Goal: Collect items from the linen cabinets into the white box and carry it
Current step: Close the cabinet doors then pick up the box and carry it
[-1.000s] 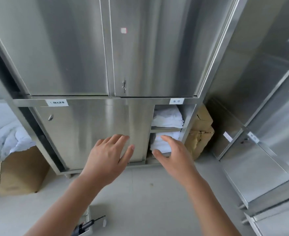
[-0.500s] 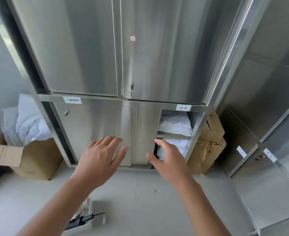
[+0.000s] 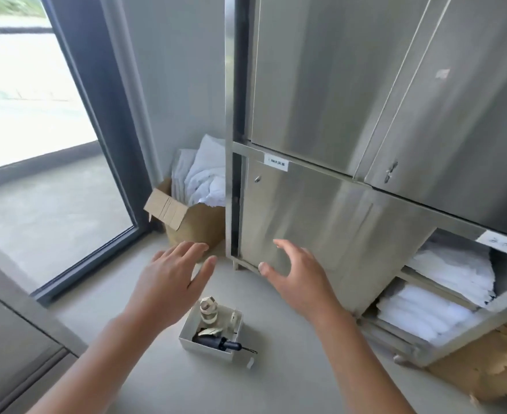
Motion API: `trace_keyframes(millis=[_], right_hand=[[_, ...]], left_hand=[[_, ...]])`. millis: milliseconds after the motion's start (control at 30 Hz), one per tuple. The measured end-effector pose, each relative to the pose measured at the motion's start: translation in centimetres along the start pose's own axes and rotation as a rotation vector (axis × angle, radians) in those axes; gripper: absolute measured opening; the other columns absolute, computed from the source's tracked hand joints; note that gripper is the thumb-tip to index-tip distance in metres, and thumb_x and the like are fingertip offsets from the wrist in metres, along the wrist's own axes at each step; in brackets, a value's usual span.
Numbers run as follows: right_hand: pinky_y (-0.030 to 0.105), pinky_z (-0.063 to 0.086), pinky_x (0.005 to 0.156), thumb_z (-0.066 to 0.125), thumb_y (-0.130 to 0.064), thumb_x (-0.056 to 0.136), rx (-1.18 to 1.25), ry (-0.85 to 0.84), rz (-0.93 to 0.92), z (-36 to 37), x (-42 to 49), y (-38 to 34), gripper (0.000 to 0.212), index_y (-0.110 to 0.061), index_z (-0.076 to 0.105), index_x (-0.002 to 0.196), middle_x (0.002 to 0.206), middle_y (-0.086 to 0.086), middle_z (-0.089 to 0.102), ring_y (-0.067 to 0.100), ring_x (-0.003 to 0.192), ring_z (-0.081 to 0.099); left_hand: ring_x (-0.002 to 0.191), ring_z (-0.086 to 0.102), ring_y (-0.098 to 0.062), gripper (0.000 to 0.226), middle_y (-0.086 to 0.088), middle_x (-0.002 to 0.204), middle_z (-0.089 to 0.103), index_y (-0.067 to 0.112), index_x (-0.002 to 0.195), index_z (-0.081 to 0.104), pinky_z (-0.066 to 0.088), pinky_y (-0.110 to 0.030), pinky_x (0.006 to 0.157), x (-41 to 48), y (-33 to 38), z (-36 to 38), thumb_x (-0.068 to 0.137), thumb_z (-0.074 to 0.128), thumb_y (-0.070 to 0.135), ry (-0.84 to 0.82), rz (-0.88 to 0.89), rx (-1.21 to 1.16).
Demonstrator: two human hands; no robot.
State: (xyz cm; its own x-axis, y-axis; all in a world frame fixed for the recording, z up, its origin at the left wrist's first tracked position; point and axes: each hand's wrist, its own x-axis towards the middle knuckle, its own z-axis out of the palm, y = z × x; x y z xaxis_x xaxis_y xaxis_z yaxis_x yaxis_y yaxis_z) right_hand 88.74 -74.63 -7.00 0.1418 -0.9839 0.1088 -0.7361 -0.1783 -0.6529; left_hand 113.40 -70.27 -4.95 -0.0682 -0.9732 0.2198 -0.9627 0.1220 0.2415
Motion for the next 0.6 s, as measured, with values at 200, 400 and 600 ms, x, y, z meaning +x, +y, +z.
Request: trace_keyframes(millis=[200, 400, 600], right_hand=[[0.018, 0.029, 0.099, 0.062, -0.053, 0.093, -0.016, -0.064, -0.014, 4.2, 3.3, -1.6, 0.063, -0.028, 0.047, 0.149, 0.143, -0.007, 0.054, 0.01, 0.135, 0.042], [0.02, 0.031, 0.095, 0.062, -0.053, 0.093, -0.022, -0.134, -0.003, 7.1, 7.1, -0.5, 0.057, -0.029, 0.049, 0.144, 0.135, -0.013, 0.057, 0.009, 0.132, 0.043], [0.028, 0.036, 0.104, 0.06, -0.054, 0.092, -0.016, -0.292, -0.013, 10.3, 14.3, 2.0, 0.06, -0.029, 0.048, 0.146, 0.141, -0.008, 0.056, 0.012, 0.135, 0.043]], left_hand=[[0.107, 0.064, -0.019, 0.059, 0.01, 0.123, 0.065, 0.027, 0.124, 0.059, 0.046, -0.034, 0.092, 1.9, -3.7, 2.1, 0.097, 0.018, 0.06, -0.031, -0.046, -0.021], [0.105, 0.064, -0.017, 0.06, 0.011, 0.122, 0.064, 0.027, 0.122, 0.059, 0.045, -0.034, 0.091, 4.2, -6.0, 4.8, 0.096, 0.017, 0.061, -0.094, -0.105, -0.04], [0.104, 0.065, -0.018, 0.061, 0.011, 0.122, 0.064, 0.028, 0.123, 0.059, 0.045, -0.035, 0.092, 8.3, -7.9, 8.0, 0.095, 0.017, 0.062, -0.115, -0.263, -0.048]])
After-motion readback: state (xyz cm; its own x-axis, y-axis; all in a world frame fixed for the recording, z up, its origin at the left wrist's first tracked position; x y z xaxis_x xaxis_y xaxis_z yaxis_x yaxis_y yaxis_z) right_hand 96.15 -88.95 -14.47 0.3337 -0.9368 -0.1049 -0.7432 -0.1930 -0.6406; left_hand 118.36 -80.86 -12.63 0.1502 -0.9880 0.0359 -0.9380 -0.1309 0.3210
